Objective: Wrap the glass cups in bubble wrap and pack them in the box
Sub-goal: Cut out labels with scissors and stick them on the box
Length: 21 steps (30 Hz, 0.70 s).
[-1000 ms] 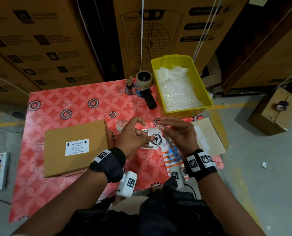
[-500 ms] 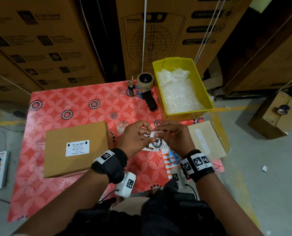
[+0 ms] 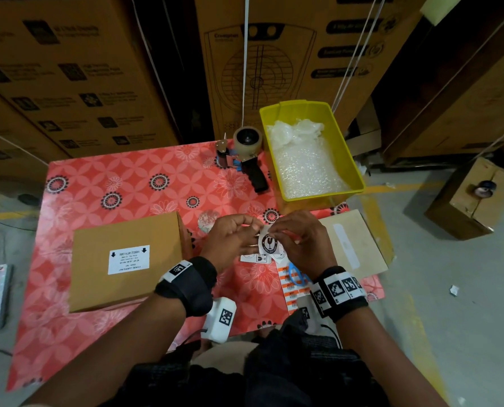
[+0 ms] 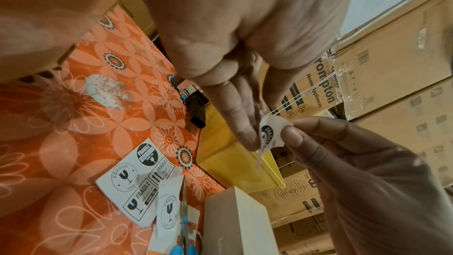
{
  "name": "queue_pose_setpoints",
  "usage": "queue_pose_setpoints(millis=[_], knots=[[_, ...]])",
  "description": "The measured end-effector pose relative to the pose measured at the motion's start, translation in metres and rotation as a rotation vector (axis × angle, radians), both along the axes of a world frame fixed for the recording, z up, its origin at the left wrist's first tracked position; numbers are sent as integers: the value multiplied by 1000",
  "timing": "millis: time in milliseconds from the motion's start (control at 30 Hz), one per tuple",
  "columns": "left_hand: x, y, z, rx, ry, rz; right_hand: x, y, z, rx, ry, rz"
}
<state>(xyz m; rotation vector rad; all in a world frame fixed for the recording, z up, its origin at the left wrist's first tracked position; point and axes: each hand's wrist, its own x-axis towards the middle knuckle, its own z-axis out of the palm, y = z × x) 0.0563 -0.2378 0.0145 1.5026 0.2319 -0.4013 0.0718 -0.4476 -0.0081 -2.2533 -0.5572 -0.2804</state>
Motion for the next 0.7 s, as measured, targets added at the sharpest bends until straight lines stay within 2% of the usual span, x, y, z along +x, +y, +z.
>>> queue_pose_setpoints(millis=[400, 533, 700], knots=[[19, -26, -36, 219, -54, 104, -26, -31, 1, -37, -46, 78], [24, -33, -51, 281, -100, 84, -38, -50, 10, 30, -34, 6], [27, -41, -65, 312, -91, 13, -42, -72, 12, 85, 15, -182]])
